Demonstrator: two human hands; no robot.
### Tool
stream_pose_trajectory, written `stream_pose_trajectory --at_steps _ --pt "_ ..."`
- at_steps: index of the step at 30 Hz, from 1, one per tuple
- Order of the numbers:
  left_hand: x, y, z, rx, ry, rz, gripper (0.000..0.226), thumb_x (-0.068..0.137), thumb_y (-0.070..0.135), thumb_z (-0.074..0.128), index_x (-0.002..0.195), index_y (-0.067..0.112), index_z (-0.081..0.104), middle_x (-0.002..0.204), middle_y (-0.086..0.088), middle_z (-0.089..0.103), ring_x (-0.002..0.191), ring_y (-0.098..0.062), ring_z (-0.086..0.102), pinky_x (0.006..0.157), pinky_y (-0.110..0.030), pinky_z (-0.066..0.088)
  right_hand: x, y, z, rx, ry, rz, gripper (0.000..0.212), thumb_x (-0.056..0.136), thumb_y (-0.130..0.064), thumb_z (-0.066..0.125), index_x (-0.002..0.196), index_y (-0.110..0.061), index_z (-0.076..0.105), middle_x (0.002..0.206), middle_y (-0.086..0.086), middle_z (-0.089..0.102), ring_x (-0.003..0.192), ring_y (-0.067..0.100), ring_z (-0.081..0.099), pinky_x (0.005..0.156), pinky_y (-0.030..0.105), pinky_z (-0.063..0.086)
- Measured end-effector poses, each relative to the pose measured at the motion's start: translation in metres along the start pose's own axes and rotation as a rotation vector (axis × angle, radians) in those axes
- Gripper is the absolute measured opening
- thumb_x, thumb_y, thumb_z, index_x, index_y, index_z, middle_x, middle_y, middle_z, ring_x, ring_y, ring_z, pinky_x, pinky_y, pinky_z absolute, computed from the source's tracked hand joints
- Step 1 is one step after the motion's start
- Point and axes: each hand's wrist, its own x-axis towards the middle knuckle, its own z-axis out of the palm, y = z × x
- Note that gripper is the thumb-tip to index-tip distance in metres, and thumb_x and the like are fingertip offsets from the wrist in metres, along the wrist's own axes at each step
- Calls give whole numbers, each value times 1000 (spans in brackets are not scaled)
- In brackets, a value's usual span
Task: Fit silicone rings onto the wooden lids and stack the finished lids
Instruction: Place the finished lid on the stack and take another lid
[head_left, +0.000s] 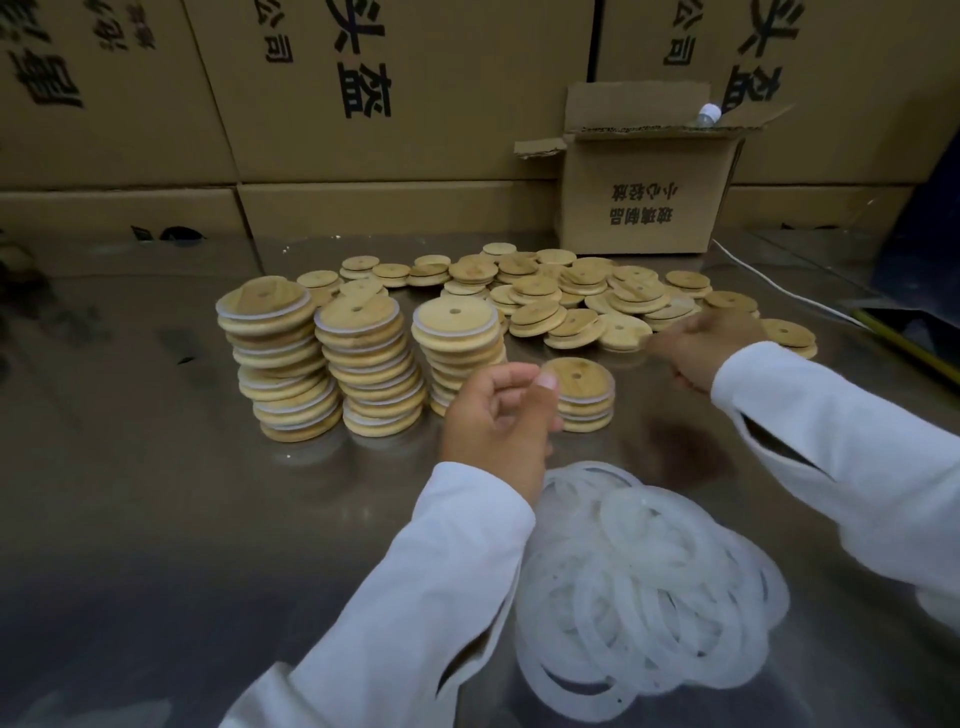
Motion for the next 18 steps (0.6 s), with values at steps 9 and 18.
stream_pose_trajectory --at_steps 9,18 --pt "0 0 0 22 -9 16 9 86 20 59 79 25 59 56 13 64 57 -2 62 55 -21 50 33 62 -35 -526 172 143 69 77 -60 56 130 -19 44 132 13 49 115 37 49 90 39 43" --pt "-1 0 -3 54 -32 16 11 88 16 56 80 22 59 56 13 64 54 -2 62 50 -15 50 9 55 -28 -436 266 6 69 67 -57 67 120 -21 42 115 11 57 102 35 55 84 39 46"
